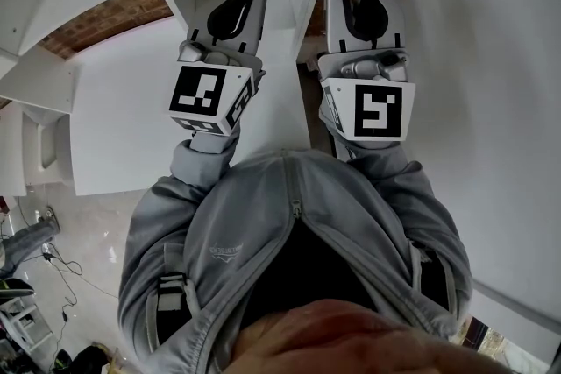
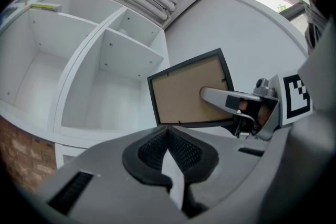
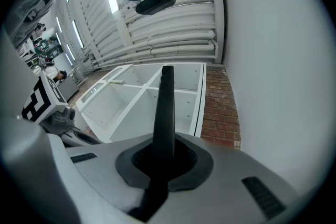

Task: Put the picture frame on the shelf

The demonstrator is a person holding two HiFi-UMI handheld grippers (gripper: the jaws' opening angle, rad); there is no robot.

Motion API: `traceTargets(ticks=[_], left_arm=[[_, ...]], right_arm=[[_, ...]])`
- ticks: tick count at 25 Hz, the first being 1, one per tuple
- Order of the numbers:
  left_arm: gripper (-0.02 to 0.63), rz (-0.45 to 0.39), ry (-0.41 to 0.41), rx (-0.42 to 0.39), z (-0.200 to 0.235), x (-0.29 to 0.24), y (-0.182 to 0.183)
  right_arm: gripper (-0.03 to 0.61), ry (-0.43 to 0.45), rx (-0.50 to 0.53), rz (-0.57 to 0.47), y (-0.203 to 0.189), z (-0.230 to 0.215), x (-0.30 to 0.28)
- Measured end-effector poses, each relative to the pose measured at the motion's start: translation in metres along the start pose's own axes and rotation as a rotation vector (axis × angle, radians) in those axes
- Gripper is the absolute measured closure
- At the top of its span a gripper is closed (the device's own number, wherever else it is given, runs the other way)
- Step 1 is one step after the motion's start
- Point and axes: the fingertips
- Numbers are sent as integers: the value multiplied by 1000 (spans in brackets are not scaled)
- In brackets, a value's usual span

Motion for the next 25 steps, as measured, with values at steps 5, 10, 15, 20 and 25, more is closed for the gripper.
traceTargets(ticks=[5,10,15,20,25], left_arm=[[606,-5,4,2,6,-1,0],[606,-11,12,0,10,-2,3],[606,-12,22,-2,14,-1,3],[606,-14,29,0,17,-1,4],[606,-21,32,7,18,3,7]], right_arm=[[545,-3,57,3,-5,4,-13],[545,2,135,13,-10,7,-25],[545,58,323,123,-26,17,-31],[545,82,401,154,-33,25,-39],[545,102,476,153,-37,34,-46]])
Point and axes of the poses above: the fingertips, and each gripper's own axes: x backward along the fingers, z to its left, y out of its top, and after that the axes turned 1 degree about x, right-handed
